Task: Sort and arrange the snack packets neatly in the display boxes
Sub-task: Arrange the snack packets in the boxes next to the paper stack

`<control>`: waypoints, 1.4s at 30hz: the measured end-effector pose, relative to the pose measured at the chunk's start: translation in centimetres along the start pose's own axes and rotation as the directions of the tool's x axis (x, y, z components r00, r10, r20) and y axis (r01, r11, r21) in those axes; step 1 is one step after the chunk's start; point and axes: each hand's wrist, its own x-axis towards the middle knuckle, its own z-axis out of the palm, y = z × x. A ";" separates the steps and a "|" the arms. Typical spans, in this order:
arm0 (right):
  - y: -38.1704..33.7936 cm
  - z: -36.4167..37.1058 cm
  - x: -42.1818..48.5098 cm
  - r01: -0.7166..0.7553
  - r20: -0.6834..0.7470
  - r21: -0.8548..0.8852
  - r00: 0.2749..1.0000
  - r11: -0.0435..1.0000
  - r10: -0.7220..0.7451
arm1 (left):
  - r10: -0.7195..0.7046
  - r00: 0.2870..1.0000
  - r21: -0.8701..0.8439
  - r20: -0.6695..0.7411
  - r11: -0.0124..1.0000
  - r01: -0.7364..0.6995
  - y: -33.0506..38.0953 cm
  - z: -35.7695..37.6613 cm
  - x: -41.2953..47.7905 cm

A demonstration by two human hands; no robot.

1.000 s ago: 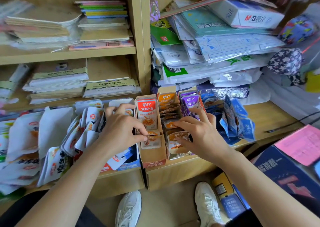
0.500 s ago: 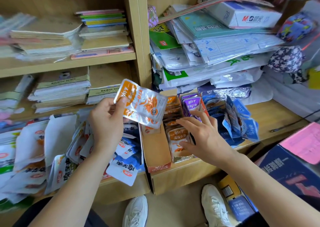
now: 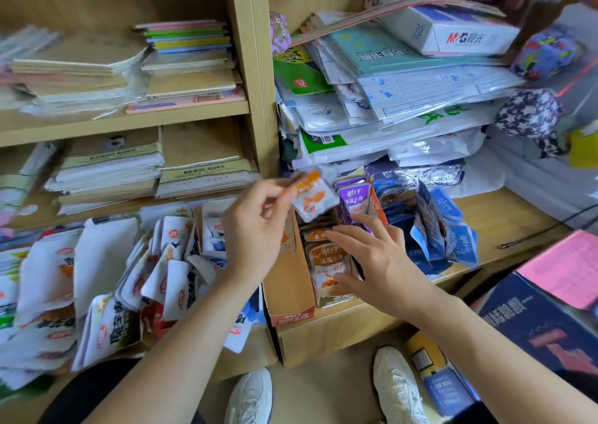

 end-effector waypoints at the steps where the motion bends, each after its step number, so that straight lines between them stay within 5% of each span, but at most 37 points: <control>1: 0.0 0.0 0.0 0.003 -0.006 -0.001 1.000 1.000 -0.003 | 0.068 0.994 0.069 0.088 0.995 -0.074 0.1 0.3 -0.3; 4: 0.2 -0.1 0.0 0.012 -0.068 0.007 0.998 1.000 -0.011 | 0.142 0.941 0.242 0.307 0.945 -0.221 -0.1 0.6 -1.3; 10: -0.1 -0.9 0.7 -0.026 -0.335 0.160 0.939 0.987 0.079 | -0.048 0.829 0.250 0.557 0.962 -0.112 -0.1 -0.4 -1.6; 18: -0.1 0.4 1.5 0.008 0.015 -0.075 1.000 0.997 -0.007 | -0.108 0.718 0.219 0.687 0.974 -0.064 0.2 -0.8 -1.8; 20: -0.3 0.4 2.3 -0.014 0.020 -0.111 1.000 0.994 0.016 | -0.137 0.738 0.196 0.661 0.981 0.006 0.3 -1.3 -1.5; 22: -0.5 0.4 2.8 -0.018 0.034 -0.138 0.999 0.990 0.023 | -0.116 0.830 0.236 0.546 0.971 -0.020 0.1 -1.9 -0.8; 25: -0.7 0.5 3.0 -0.010 0.055 -0.165 0.998 0.986 0.019 | -0.071 0.915 0.499 0.397 0.853 -0.150 -1.2 -2.7 0.4; 31: -0.6 -0.3 2.8 0.020 0.121 -0.187 0.993 0.982 0.003 | -0.280 0.824 0.717 0.492 0.667 -0.201 -2.5 -2.5 0.3; 42: -0.6 -0.3 2.4 0.010 0.192 -0.122 0.981 0.993 0.014 | -0.354 0.786 0.760 0.506 0.615 -0.212 -2.9 -1.6 0.4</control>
